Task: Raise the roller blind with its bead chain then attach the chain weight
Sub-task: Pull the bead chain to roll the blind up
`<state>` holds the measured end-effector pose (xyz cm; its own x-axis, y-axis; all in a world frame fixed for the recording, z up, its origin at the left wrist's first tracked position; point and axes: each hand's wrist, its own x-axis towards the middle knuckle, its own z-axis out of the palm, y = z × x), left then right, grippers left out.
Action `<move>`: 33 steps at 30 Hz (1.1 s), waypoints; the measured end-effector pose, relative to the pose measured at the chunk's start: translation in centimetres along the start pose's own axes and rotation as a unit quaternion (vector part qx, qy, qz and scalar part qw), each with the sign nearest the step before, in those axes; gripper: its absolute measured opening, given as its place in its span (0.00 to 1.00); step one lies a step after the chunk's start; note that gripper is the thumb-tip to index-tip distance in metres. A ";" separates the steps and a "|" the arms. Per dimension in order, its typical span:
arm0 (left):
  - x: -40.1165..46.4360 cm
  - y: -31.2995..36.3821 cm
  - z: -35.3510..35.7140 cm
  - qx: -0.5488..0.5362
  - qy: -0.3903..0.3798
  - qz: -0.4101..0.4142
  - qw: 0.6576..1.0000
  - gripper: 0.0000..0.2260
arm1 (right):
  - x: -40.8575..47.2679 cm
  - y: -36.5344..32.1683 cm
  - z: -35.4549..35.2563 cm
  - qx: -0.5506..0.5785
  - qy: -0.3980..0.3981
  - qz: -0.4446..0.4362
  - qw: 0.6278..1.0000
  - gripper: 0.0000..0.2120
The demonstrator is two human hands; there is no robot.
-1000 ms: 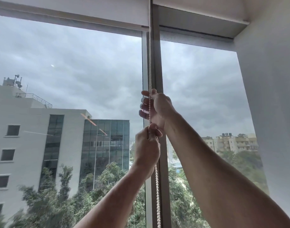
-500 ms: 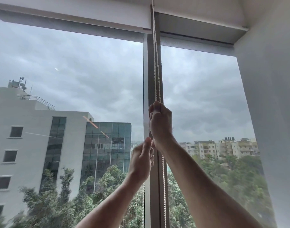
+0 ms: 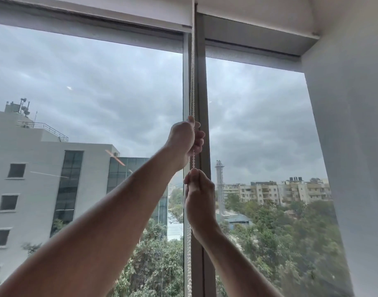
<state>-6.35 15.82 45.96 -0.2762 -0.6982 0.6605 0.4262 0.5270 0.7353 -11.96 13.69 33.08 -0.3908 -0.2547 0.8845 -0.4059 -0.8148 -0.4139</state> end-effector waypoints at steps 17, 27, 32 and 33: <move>-2.4 -5.9 1.1 0.043 0.076 0.150 0.985 0.22 | 5.0 -2.6 -2.9 0.151 -0.090 0.168 0.970 0.25; -3.9 -8.7 -0.2 0.090 0.112 0.206 0.968 0.17 | 12.4 -8.8 0.7 0.165 -0.102 0.203 0.960 0.15; -4.9 -10.2 -0.5 0.110 0.114 0.189 0.969 0.20 | 12.7 -9.1 2.2 0.115 -0.033 0.183 0.976 0.17; -5.0 -10.5 -0.6 0.108 0.107 0.184 0.971 0.20 | 12.4 -8.8 2.3 0.114 -0.016 0.162 0.980 0.17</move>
<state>-8.90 13.47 34.90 0.0561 -0.5161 0.8547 0.2653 0.8330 0.4855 -11.32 16.47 48.22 -0.4418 -0.5324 0.7221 -0.0684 -0.7826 -0.6188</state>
